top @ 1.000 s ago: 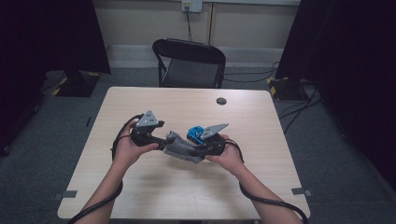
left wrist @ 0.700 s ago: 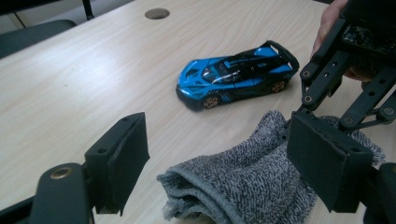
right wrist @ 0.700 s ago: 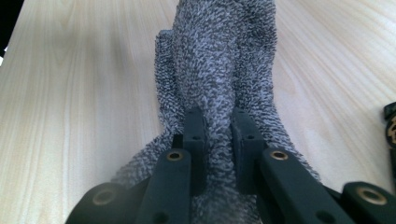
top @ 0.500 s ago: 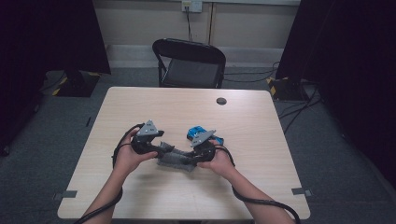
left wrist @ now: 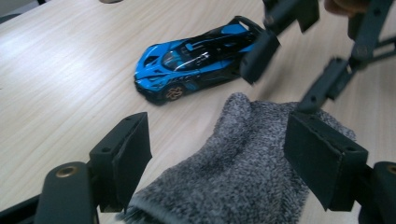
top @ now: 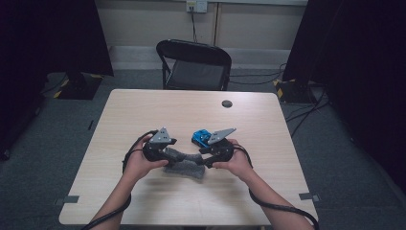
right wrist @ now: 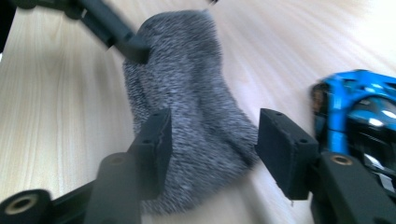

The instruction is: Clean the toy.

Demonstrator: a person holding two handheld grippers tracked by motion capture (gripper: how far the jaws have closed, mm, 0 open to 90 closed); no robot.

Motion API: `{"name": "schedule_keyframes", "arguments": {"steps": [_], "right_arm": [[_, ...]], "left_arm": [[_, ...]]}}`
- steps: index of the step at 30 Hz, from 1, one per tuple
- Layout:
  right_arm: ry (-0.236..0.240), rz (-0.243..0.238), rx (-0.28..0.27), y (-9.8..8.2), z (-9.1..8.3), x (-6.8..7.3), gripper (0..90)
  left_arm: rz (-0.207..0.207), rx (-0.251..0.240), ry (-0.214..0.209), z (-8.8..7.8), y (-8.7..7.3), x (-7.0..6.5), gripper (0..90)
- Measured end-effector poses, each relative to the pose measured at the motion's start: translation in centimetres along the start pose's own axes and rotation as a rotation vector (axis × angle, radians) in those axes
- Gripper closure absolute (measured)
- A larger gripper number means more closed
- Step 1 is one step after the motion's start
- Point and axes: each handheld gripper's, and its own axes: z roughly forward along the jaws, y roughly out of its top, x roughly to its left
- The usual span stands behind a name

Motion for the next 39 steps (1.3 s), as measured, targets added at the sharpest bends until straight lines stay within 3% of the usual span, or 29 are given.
{"name": "schedule_keyframes", "arguments": {"steps": [4, 7, 10, 13, 17, 20, 24, 27, 31, 33, 35, 39], "right_arm": [[-0.036, 0.054, -0.043, 0.1, -1.4, -0.9, 38.2], [-0.079, 0.086, -0.064, 0.4, -2.2, -1.7, 34.1], [-0.132, 0.097, -0.088, 0.7, -2.7, -2.5, 31.2], [-0.191, 0.104, -0.075, 0.8, -2.7, -3.3, 28.7], [-0.227, 0.119, -0.055, 0.7, -2.2, -4.4, 27.2], [-0.247, 0.123, -0.035, 0.5, -1.6, -5.0, 26.5], [-0.271, 0.103, -0.001, 0.4, -0.6, -5.6, 24.3], [-0.256, 0.115, 0.007, 0.2, 0.1, -6.1, 24.1], [-0.250, 0.105, 0.046, -0.1, 0.7, -6.2, 23.1], [-0.260, 0.082, 0.078, -0.5, 1.3, -6.4, 22.0], [-0.254, 0.091, 0.087, -0.8, 1.6, -6.6, 21.8], [-0.261, 0.075, 0.106, -1.0, 1.8, -6.6, 21.9]], "left_arm": [[0.038, 0.038, -0.032, 0.7, -0.2, -0.6, 22.7], [0.043, 0.050, -0.059, 1.0, -0.5, -0.9, 23.7], [0.073, 0.093, -0.088, 1.8, -1.2, -1.3, 24.6], [0.089, 0.122, -0.091, 2.4, -1.7, -1.4, 25.3], [0.108, 0.151, -0.085, 2.8, -1.9, -1.4, 26.9], [0.145, 0.188, -0.074, 3.2, -2.1, -1.5, 31.3], [0.140, 0.180, -0.055, 2.9, -2.4, -1.5, 48.3], [0.100, 0.173, -0.051, 2.7, -2.5, -1.4, 64.0], [0.070, 0.161, -0.040, 2.6, -2.6, -1.3, 69.3], [0.019, 0.166, -0.004, 2.3, -2.5, -1.1, 70.4], [-0.015, 0.156, -0.004, 2.1, -2.7, -0.9, 70.5], [-0.034, 0.149, 0.004, 1.7, -3.0, -0.6, 70.0]]}}
